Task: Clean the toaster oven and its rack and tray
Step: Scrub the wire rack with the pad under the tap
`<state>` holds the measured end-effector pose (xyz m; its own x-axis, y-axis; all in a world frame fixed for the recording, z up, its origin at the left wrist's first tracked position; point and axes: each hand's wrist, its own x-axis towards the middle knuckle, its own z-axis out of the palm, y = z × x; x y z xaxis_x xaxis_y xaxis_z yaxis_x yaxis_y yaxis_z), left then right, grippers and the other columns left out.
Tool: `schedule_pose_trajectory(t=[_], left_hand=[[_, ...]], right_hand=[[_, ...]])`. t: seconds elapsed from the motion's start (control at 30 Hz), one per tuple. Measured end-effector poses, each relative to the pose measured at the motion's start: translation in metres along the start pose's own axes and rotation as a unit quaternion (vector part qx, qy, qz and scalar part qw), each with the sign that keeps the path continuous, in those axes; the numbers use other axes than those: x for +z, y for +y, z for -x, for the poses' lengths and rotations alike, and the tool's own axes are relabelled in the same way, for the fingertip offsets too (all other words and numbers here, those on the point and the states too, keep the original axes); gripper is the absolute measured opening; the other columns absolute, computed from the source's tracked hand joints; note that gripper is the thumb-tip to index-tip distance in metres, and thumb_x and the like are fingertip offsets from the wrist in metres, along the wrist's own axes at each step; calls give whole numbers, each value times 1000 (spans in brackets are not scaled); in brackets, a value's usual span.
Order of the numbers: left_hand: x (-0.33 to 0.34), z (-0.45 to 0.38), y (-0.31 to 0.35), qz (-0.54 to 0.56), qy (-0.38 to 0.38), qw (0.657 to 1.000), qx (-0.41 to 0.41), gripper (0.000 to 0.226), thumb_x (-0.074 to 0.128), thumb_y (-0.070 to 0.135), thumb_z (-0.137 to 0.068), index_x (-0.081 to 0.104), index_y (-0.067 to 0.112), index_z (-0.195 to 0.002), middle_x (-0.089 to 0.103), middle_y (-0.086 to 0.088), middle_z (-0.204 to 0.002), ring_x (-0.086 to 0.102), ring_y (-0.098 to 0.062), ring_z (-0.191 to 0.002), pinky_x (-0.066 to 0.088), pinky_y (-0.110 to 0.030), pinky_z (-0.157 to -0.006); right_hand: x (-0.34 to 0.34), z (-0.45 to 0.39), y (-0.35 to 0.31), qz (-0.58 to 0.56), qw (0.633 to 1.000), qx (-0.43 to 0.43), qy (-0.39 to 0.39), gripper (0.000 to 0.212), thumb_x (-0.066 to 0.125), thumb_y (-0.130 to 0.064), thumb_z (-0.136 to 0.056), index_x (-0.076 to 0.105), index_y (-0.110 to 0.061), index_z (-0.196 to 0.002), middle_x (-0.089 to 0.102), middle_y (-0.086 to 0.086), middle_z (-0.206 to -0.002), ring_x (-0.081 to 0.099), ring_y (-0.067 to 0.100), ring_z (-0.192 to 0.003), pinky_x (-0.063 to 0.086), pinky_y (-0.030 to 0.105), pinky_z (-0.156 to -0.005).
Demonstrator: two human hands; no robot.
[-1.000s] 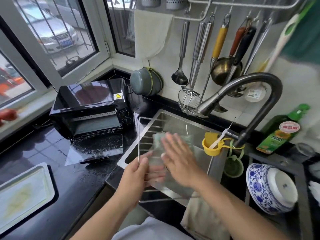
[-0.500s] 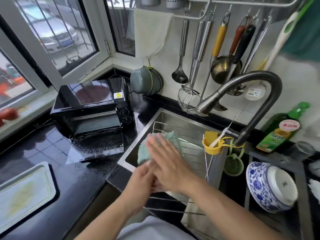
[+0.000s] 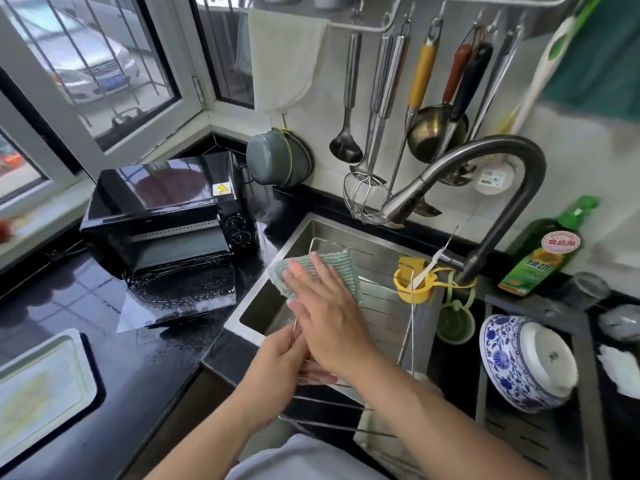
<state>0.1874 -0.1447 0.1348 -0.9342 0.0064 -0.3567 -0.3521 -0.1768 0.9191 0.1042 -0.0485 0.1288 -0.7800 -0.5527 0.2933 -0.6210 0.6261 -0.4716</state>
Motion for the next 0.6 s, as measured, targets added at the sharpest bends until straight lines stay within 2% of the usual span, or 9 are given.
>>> schedule_pose_trajectory(t=[0.07, 0.13, 0.2, 0.23, 0.37, 0.43, 0.5, 0.53, 0.6], left_hand=[[-2, 1, 1, 30, 6, 999, 10, 29, 38, 18, -111, 57, 8, -130, 75, -28, -100, 76, -42, -90, 64, -37, -71], [-11, -1, 5, 78, 40, 996, 19, 30, 37, 18, -111, 54, 16, -135, 75, -28, -101, 75, -43, -90, 64, -35, -68], [-15, -1, 4, 80, 42, 996, 12, 29, 37, 19, -110, 53, 18, -135, 75, -28, -101, 75, -43, -91, 65, -37, -69], [-13, -1, 3, 67, 35, 997, 4, 28, 38, 20, -110, 54, 18, -134, 75, -27, -101, 76, -42, -91, 65, -37, -70], [-4, -2, -7, 28, 7, 999, -16, 37, 46, 28, -103, 57, -3, -120, 75, -28, -96, 76, -39, -85, 64, -38, -73], [-10, -3, -5, 35, 11, 999, 7, 32, 40, 21, -108, 57, 4, -129, 75, -29, -100, 76, -42, -90, 65, -37, -71], [-25, -4, 2, 60, 48, 997, 25, 32, 38, 19, -109, 56, 12, -135, 75, -29, -102, 75, -44, -91, 65, -39, -71], [-33, -5, 4, 61, 62, 996, 25, 32, 38, 19, -109, 56, 14, -135, 75, -29, -102, 75, -44, -91, 65, -40, -72], [-50, -6, 8, 32, 55, 998, -2, 32, 37, 19, -111, 56, 16, -136, 75, -27, -103, 75, -43, -93, 65, -40, -75]], right_hand=[[-2, 2, 25, 23, 998, 53, 38, 44, 33, -30, -106, 34, -32, -151, 20, -16, -160, 3, 9, -152, 6, 34, -124], [-6, 10, 55, 22, 978, 186, 88, 45, 28, -30, -107, 33, -31, -151, 16, -16, -160, 3, 11, -152, 16, 42, -124], [-4, 17, 62, 5, 965, 249, 77, 47, 22, -34, -106, 29, -28, -152, 11, -16, -159, -2, 12, -152, 18, 45, -123], [0, 17, 52, 0, 972, 229, 60, 48, 22, -35, -106, 28, -29, -153, 9, -17, -159, -4, 12, -152, 15, 45, -124], [7, 4, 11, 3, 1000, -13, -12, 47, 31, -33, -103, 37, -28, -150, 22, -15, -160, 3, 10, -152, 0, 32, -124], [-1, 3, 30, -2, 1000, -22, -14, 46, 32, -31, -104, 35, -31, -150, 24, -16, -159, 6, 8, -152, 0, 30, -124], [-10, 16, 65, 1, 999, 37, 26, 45, 37, -27, -103, 40, -30, -148, 27, -16, -158, 17, 9, -150, 11, 31, -123], [-15, 25, 86, -26, 995, 87, 35, 43, 40, -24, -103, 45, -29, -145, 30, -17, -157, 29, 8, -145, 23, 30, -119], [-30, 32, 113, -139, 965, 220, 9, 33, 42, -27, -104, 58, -30, -133, 45, -12, -150, 55, 7, -120, 48, 27, -99]])
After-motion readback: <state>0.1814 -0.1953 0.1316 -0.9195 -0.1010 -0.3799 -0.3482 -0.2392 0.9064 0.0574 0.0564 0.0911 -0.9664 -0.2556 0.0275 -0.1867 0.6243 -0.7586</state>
